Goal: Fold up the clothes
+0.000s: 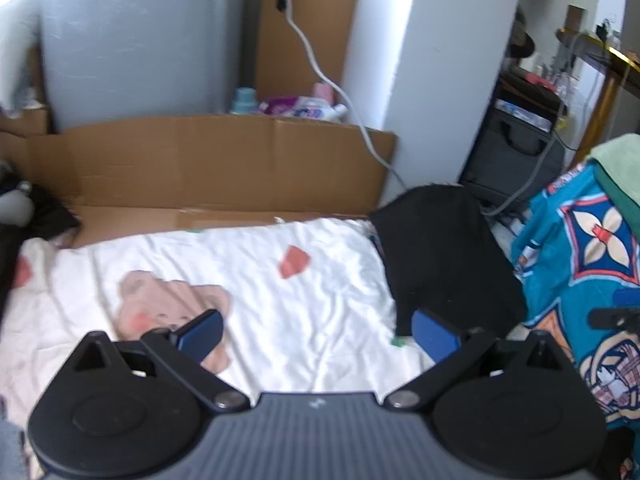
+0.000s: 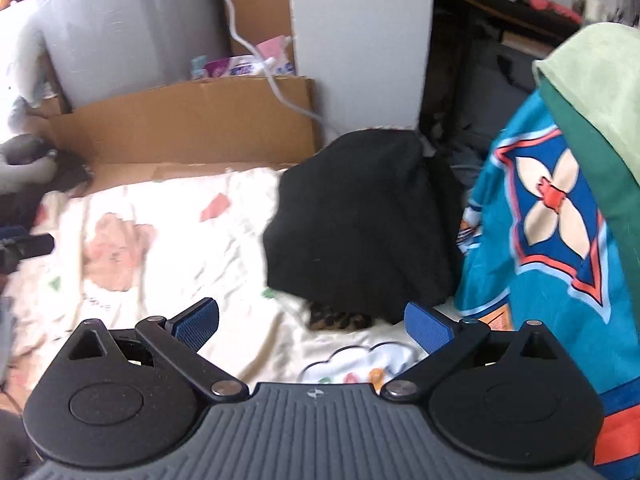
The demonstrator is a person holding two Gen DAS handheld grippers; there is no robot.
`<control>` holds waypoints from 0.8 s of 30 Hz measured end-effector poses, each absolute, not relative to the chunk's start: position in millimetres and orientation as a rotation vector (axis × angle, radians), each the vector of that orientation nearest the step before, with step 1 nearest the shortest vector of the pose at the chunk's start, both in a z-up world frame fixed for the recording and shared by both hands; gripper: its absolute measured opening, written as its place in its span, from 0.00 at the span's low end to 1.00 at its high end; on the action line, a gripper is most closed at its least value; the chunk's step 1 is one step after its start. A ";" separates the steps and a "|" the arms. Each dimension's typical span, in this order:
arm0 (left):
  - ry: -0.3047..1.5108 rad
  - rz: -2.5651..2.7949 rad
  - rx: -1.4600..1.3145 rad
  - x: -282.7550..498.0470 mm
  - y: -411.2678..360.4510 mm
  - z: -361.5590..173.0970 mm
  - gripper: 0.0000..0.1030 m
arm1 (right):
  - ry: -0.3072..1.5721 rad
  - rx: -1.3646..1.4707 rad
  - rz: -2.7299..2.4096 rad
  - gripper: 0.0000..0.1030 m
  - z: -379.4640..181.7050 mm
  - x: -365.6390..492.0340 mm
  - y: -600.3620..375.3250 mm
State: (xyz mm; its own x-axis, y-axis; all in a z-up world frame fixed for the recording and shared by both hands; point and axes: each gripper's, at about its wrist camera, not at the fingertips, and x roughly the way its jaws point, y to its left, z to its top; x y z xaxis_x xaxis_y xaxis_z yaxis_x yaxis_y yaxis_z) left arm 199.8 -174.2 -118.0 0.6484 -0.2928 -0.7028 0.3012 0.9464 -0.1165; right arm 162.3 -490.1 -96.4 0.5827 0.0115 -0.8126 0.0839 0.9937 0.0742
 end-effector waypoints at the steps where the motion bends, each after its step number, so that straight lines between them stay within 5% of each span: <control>1: 0.790 -0.329 0.006 196.2 -169.4 -113.2 0.99 | 0.962 0.118 -0.026 0.99 -89.1 164.4 -489.5; 24: 0.734 -0.249 -0.081 136.3 -84.2 -33.8 0.99 | 0.931 0.280 -0.053 0.99 31.1 109.2 -409.6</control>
